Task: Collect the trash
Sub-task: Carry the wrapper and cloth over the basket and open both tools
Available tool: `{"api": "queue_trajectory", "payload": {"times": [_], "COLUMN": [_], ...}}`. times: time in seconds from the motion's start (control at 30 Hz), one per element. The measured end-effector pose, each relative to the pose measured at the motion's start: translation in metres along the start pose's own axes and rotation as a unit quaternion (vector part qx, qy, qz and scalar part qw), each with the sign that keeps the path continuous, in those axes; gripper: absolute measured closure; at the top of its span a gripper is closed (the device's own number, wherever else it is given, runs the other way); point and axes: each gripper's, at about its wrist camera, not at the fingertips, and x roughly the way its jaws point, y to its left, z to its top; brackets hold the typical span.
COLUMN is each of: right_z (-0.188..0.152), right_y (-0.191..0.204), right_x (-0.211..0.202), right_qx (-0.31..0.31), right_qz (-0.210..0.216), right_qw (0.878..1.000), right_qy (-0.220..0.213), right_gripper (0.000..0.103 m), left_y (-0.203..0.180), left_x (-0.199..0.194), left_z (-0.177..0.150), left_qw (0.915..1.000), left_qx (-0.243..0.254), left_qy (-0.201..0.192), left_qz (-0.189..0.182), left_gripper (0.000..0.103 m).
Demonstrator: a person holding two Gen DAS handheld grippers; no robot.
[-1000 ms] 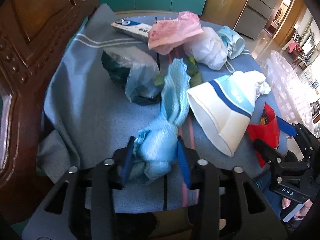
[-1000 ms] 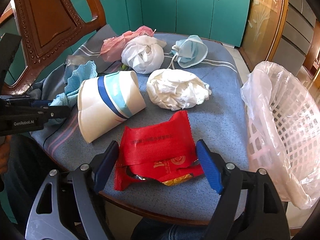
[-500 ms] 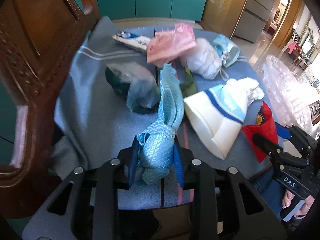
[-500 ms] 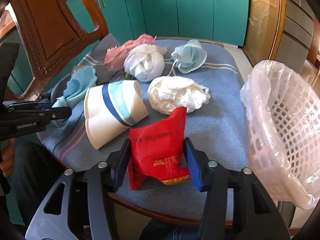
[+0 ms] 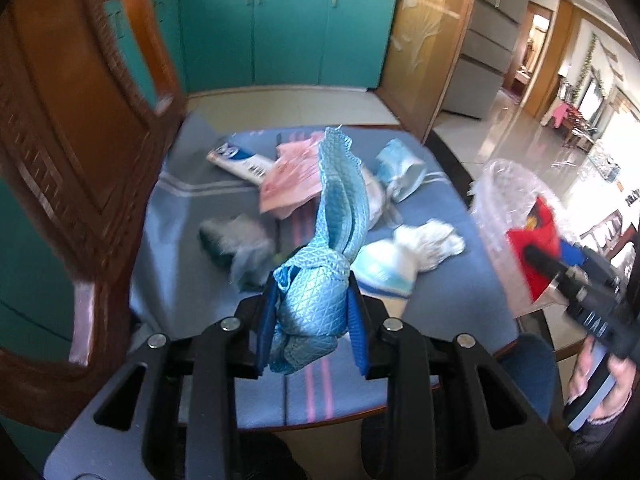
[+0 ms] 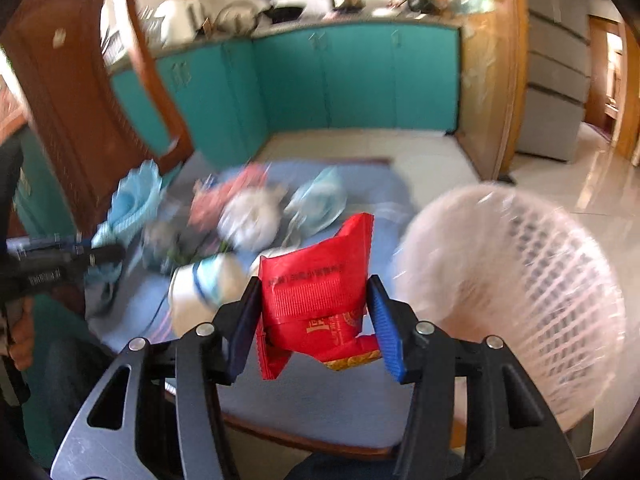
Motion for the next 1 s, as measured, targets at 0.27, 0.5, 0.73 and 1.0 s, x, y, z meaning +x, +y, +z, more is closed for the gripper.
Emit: {"api": "queue_trajectory", "payload": {"times": [0.27,0.5,0.73,1.0], "right_z": [0.008,-0.015,-0.032,-0.030], "right_y": [-0.079,-0.127,-0.149,-0.148], "right_x": [-0.050,-0.072,-0.086,-0.073], "right_qx": [0.065,0.122,0.142,0.139], "right_qz": [-0.094,-0.133,-0.160,-0.144], "right_qw": [0.992,0.982,0.976,0.979], "right_qy": [-0.049,-0.050,-0.039,-0.033], "right_gripper": [0.050,0.050,0.050,0.050], "left_y": [-0.074,-0.184,-0.263,-0.224], "left_x": [0.016,0.058,0.092,0.065], "left_z": [0.033,0.057,0.057,0.061], "left_qw": [0.9960,0.9795,0.9626,0.9804], "left_qx": [0.055,0.121,0.171,0.148], "left_qy": [-0.011,0.018,0.050,0.001], "left_qz": [-0.070,-0.160,-0.204,-0.130], "left_gripper": [0.070,0.070,0.051,0.030]}}
